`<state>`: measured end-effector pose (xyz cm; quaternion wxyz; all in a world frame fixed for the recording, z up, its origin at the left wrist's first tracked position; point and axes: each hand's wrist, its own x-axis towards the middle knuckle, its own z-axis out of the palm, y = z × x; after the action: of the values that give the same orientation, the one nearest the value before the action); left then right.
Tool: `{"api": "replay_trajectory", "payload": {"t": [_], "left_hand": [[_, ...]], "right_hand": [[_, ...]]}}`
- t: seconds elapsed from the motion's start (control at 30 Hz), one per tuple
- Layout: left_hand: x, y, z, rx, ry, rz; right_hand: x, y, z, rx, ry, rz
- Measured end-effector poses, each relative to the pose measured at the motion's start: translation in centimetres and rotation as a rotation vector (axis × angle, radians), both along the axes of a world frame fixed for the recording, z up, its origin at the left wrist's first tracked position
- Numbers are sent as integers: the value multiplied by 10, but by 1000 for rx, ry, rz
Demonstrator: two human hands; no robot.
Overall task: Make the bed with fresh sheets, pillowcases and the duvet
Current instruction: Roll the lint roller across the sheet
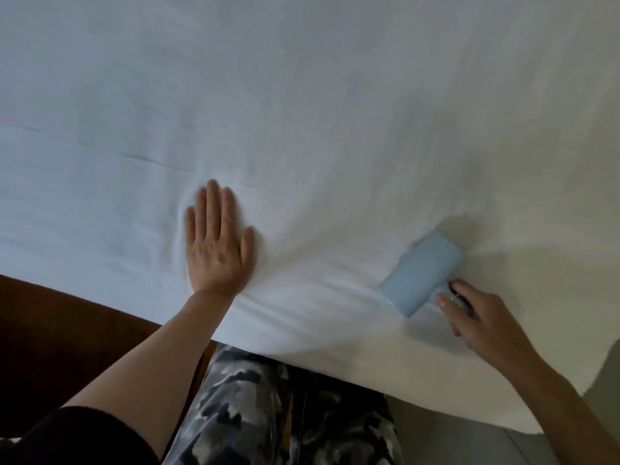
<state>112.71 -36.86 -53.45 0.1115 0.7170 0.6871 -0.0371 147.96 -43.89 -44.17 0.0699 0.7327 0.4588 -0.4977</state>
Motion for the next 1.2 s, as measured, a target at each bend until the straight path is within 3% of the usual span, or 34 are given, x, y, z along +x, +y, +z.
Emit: {"api": "replay_trajectory", "payload": {"t": [0.13, 0.23, 0.43, 0.63, 0.77, 1.0, 1.2], "left_hand": [[0, -2, -3, 47, -13, -2], [-2, -3, -7, 79, -27, -3], [-4, -4, -14, 107, -57, 70], [-6, -4, -18, 102, -67, 245], [-5, -4, -17, 126, -72, 227], [-4, -5, -20, 158, -71, 201], [-2, -5, -21, 175, -76, 202]], "right_hand": [[-5, 26, -1, 55, -73, 273], [-39, 57, -10, 74, -50, 343], [-153, 112, -24, 296, -93, 359], [-227, 163, -36, 322, -38, 264], [-209, 151, -31, 286, -29, 246], [-112, 42, -1, 85, -115, 194], [-68, -10, 25, 44, -71, -266]]}}
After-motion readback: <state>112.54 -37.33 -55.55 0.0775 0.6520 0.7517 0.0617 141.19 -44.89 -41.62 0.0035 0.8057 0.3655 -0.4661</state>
